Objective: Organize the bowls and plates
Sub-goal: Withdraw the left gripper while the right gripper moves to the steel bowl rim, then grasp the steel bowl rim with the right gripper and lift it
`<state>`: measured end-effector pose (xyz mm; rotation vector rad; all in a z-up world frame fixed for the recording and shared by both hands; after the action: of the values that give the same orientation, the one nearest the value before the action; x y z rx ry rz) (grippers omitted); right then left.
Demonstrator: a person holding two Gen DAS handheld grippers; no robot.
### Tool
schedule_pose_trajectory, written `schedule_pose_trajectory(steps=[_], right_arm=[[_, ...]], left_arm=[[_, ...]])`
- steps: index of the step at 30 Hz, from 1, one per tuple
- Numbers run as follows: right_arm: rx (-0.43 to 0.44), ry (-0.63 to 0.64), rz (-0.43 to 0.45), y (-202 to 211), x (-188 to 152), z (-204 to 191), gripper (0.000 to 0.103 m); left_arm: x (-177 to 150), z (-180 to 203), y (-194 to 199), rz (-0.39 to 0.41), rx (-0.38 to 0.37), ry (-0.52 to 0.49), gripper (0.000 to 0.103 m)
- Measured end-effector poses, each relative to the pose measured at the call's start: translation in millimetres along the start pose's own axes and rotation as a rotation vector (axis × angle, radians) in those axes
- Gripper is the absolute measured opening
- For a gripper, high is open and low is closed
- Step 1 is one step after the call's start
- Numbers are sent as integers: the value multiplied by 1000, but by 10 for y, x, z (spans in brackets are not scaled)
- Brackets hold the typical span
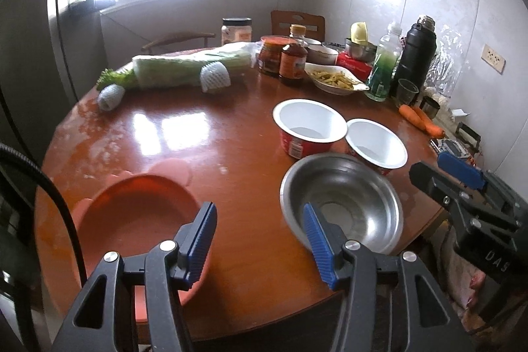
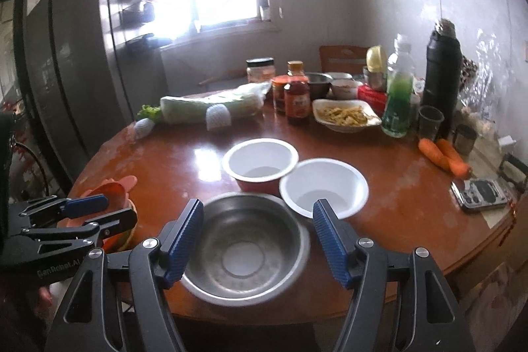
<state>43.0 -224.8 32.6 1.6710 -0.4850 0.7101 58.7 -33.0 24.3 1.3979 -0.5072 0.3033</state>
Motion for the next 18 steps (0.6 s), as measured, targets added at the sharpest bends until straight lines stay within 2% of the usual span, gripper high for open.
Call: schedule_pose_trajectory(steps=[10,18], right_arm=[[-3,-38,-82,-293,-87,291,71],[19,-32,-134,-512,-144,344,71]], left_arm=[[68,159,-400,-71,-32,11,57],[124,262,-621,-111,-38,2,57]])
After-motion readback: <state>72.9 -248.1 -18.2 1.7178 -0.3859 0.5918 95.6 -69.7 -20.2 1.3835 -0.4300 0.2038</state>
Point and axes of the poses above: each gripper's, at about its wrist camera, not at the fingertips, and y roughly against the way its jaws point, z to its right, x to its top, the point moved 1 cm from there along -y, roughly the way its jaws point, and after that the axes turned 14 degrees about -z, right-handed, at the moved point
